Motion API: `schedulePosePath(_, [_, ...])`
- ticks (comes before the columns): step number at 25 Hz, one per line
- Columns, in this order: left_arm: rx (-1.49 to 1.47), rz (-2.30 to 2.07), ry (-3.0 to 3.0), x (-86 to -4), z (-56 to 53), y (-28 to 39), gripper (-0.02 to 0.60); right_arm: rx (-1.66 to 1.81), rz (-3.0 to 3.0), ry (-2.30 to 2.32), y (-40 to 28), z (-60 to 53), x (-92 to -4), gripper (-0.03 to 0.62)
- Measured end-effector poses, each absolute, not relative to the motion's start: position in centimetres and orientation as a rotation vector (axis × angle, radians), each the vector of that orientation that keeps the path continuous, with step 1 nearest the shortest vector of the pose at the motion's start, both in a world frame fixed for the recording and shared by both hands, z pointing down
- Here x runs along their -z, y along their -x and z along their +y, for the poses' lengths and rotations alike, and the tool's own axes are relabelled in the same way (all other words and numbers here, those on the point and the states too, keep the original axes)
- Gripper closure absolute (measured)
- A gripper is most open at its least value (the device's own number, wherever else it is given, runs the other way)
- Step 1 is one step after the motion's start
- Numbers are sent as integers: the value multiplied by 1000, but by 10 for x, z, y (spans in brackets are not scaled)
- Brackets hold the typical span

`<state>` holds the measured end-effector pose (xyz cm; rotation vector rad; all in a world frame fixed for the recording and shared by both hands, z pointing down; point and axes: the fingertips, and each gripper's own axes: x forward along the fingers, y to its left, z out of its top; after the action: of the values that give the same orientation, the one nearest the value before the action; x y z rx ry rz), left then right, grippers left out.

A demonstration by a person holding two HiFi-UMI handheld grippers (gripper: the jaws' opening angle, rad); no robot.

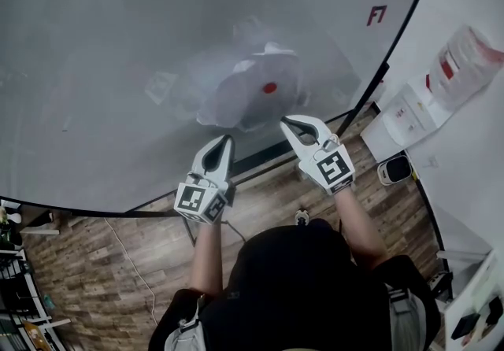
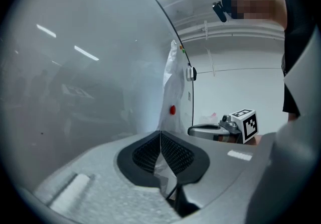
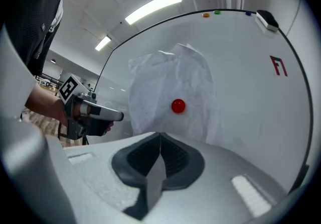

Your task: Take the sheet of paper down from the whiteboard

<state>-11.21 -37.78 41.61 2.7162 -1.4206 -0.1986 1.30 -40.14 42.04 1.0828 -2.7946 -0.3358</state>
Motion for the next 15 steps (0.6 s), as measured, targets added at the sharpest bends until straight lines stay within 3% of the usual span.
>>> schedulePosePath(10, [189, -1420, -2730, -416, -389, 105, 565, 446, -2760, -1142, -16, -421, -397, 538])
schedulePosePath(15, [188, -1442, -2715, -415, -393, 105, 495, 494, -2738, -1158, -14, -426, -390, 505])
